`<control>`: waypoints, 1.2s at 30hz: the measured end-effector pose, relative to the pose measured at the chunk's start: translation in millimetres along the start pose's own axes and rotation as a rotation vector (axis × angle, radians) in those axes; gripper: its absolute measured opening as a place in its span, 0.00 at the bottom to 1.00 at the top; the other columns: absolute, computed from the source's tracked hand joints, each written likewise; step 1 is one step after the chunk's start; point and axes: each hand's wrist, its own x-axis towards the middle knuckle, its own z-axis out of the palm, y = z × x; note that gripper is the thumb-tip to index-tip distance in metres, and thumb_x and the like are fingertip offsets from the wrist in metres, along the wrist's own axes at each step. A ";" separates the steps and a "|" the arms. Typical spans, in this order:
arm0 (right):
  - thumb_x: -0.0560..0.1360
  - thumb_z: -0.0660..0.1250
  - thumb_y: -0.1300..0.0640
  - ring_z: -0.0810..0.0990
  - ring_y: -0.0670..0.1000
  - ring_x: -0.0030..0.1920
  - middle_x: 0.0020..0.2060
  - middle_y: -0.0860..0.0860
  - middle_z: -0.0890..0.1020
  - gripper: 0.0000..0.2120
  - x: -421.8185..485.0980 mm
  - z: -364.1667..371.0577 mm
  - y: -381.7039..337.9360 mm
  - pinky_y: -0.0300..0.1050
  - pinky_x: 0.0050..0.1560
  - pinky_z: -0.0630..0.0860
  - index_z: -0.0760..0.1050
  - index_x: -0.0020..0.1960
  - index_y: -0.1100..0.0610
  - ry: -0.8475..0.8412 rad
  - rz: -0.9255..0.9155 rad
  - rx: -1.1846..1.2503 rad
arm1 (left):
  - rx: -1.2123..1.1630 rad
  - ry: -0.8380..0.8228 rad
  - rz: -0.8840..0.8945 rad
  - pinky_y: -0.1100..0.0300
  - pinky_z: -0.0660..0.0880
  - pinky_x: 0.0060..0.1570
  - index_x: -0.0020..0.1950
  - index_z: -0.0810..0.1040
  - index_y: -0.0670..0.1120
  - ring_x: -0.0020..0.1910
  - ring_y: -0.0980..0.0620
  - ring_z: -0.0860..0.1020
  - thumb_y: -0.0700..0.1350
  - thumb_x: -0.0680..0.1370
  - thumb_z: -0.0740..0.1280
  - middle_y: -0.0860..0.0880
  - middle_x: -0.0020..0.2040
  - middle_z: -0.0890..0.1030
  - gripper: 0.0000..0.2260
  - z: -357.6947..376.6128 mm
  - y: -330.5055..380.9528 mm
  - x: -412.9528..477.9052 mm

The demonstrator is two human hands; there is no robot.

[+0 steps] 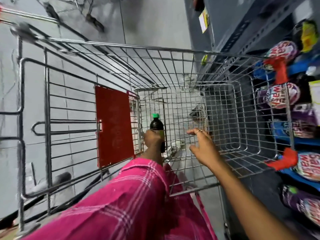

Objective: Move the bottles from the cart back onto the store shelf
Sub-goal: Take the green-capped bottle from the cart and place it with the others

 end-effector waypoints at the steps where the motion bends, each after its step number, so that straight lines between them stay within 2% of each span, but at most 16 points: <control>1: 0.72 0.68 0.63 0.70 0.53 0.65 0.66 0.52 0.72 0.19 1.9 0.2 3.2 0.46 0.58 0.69 0.71 0.61 0.50 -0.003 0.015 -0.003 | -0.055 0.000 -0.027 0.45 0.76 0.60 0.62 0.74 0.38 0.60 0.38 0.77 0.41 0.79 0.61 0.37 0.64 0.75 0.13 0.3 0.1 3.7; 3: 0.72 0.69 0.62 0.72 0.51 0.61 0.64 0.52 0.74 0.19 5.3 1.1 8.7 0.45 0.56 0.69 0.71 0.60 0.51 -0.015 0.026 0.008 | -0.103 0.015 -0.058 0.46 0.77 0.59 0.63 0.70 0.37 0.59 0.39 0.77 0.39 0.78 0.62 0.36 0.63 0.75 0.14 -4.7 -1.0 9.6; 5: 0.71 0.70 0.63 0.73 0.50 0.61 0.63 0.52 0.75 0.19 9.2 0.9 12.9 0.46 0.60 0.70 0.72 0.60 0.52 -0.024 0.050 0.042 | -0.033 0.021 -0.038 0.50 0.78 0.53 0.53 0.71 0.37 0.55 0.41 0.78 0.36 0.73 0.70 0.36 0.60 0.77 0.13 -9.0 -1.2 16.3; 6: 0.71 0.70 0.63 0.73 0.51 0.62 0.63 0.52 0.76 0.21 11.1 0.7 14.2 0.46 0.61 0.70 0.71 0.61 0.52 -0.025 0.069 0.058 | -0.003 -0.008 -0.021 0.50 0.79 0.50 0.53 0.72 0.37 0.54 0.41 0.79 0.35 0.71 0.71 0.36 0.58 0.78 0.13 -9.3 -0.4 18.7; 8: 0.71 0.69 0.66 0.73 0.50 0.59 0.64 0.53 0.75 0.27 14.1 2.7 15.4 0.41 0.57 0.70 0.66 0.66 0.52 -0.021 0.112 0.109 | 0.001 -0.084 0.008 0.53 0.78 0.44 0.57 0.74 0.35 0.55 0.38 0.80 0.33 0.72 0.69 0.34 0.58 0.80 0.14 -8.9 1.3 19.1; 10: 0.71 0.70 0.65 0.72 0.47 0.53 0.62 0.53 0.75 0.34 13.9 3.8 17.0 0.37 0.50 0.69 0.59 0.70 0.51 -0.003 0.142 0.188 | 0.022 -0.101 0.041 0.51 0.78 0.49 0.59 0.74 0.34 0.56 0.38 0.79 0.34 0.72 0.71 0.34 0.58 0.80 0.16 -8.6 3.4 19.2; 13: 0.70 0.72 0.62 0.72 0.48 0.53 0.61 0.53 0.76 0.38 9.2 3.0 19.9 0.41 0.52 0.69 0.54 0.72 0.49 0.044 0.151 0.223 | 0.108 -0.129 0.072 0.49 0.78 0.55 0.59 0.75 0.35 0.57 0.39 0.79 0.40 0.69 0.76 0.35 0.58 0.80 0.22 -4.1 7.3 12.0; 17: 0.70 0.73 0.62 0.75 0.54 0.59 0.62 0.54 0.76 0.39 -0.2 -4.1 24.0 0.50 0.57 0.72 0.54 0.73 0.50 -0.018 0.171 0.205 | 0.214 -0.186 0.145 0.50 0.79 0.54 0.59 0.74 0.39 0.55 0.40 0.79 0.44 0.66 0.77 0.39 0.57 0.80 0.25 17.3 5.3 -10.0; 21: 0.68 0.75 0.61 0.72 0.50 0.58 0.62 0.55 0.75 0.38 -13.8 -22.1 31.9 0.47 0.58 0.70 0.59 0.71 0.52 -0.057 0.179 0.193 | 0.324 -0.247 0.421 0.46 0.79 0.52 0.54 0.77 0.38 0.52 0.39 0.80 0.45 0.64 0.78 0.36 0.52 0.82 0.23 23.4 23.1 -34.7; 24: 0.66 0.76 0.62 0.72 0.49 0.58 0.64 0.56 0.74 0.39 -25.4 -40.4 36.5 0.44 0.59 0.69 0.60 0.71 0.54 0.043 0.156 0.253 | 0.165 -0.358 0.576 0.42 0.80 0.50 0.53 0.75 0.39 0.47 0.40 0.81 0.38 0.64 0.78 0.37 0.48 0.82 0.21 11.5 46.6 -61.5; 25: 0.65 0.77 0.62 0.72 0.51 0.60 0.66 0.57 0.73 0.41 -34.3 -48.3 37.1 0.45 0.62 0.69 0.59 0.71 0.55 0.079 0.147 0.304 | 0.079 -0.440 0.618 0.45 0.81 0.47 0.53 0.75 0.41 0.43 0.43 0.80 0.35 0.64 0.78 0.42 0.45 0.81 0.21 4.8 55.7 -78.8; 27: 0.62 0.80 0.59 0.71 0.55 0.65 0.68 0.57 0.71 0.45 -45.7 -57.7 33.1 0.48 0.65 0.70 0.59 0.72 0.56 0.123 0.115 0.379 | -0.043 -0.597 0.746 0.58 0.81 0.36 0.48 0.75 0.47 0.37 0.53 0.80 0.34 0.61 0.79 0.51 0.39 0.82 0.21 -8.6 75.7 -112.1; 29: 0.58 0.82 0.56 0.75 0.52 0.60 0.61 0.54 0.76 0.44 -65.6 -69.2 25.9 0.36 0.57 0.72 0.64 0.68 0.56 0.258 0.054 0.414 | -0.089 -0.699 0.923 0.67 0.78 0.32 0.45 0.77 0.52 0.34 0.60 0.82 0.35 0.60 0.81 0.55 0.37 0.84 0.21 -17.1 95.6 -157.7; 30: 0.57 0.82 0.55 0.78 0.48 0.54 0.55 0.51 0.78 0.41 -75.9 -75.4 21.3 0.32 0.52 0.73 0.67 0.65 0.56 0.358 0.020 0.455 | -0.109 -0.733 0.997 0.69 0.77 0.32 0.45 0.78 0.54 0.34 0.62 0.82 0.36 0.59 0.81 0.57 0.38 0.85 0.22 -20.5 104.0 -180.9; 32: 0.54 0.83 0.58 0.82 0.43 0.46 0.47 0.46 0.82 0.37 -97.9 -93.8 16.8 0.35 0.47 0.77 0.72 0.60 0.54 0.546 -0.032 0.582 | -0.112 -0.783 1.123 0.69 0.77 0.33 0.46 0.79 0.54 0.34 0.62 0.81 0.39 0.58 0.82 0.59 0.38 0.84 0.22 -25.5 123.4 -224.4; 36: 0.52 0.84 0.55 0.84 0.39 0.43 0.44 0.44 0.85 0.34 -142.1 -134.0 22.0 0.32 0.42 0.78 0.76 0.55 0.52 0.820 -0.102 0.705 | -0.050 -0.995 1.297 0.65 0.80 0.40 0.51 0.80 0.54 0.39 0.58 0.81 0.39 0.60 0.80 0.58 0.45 0.84 0.23 -29.2 157.3 -296.1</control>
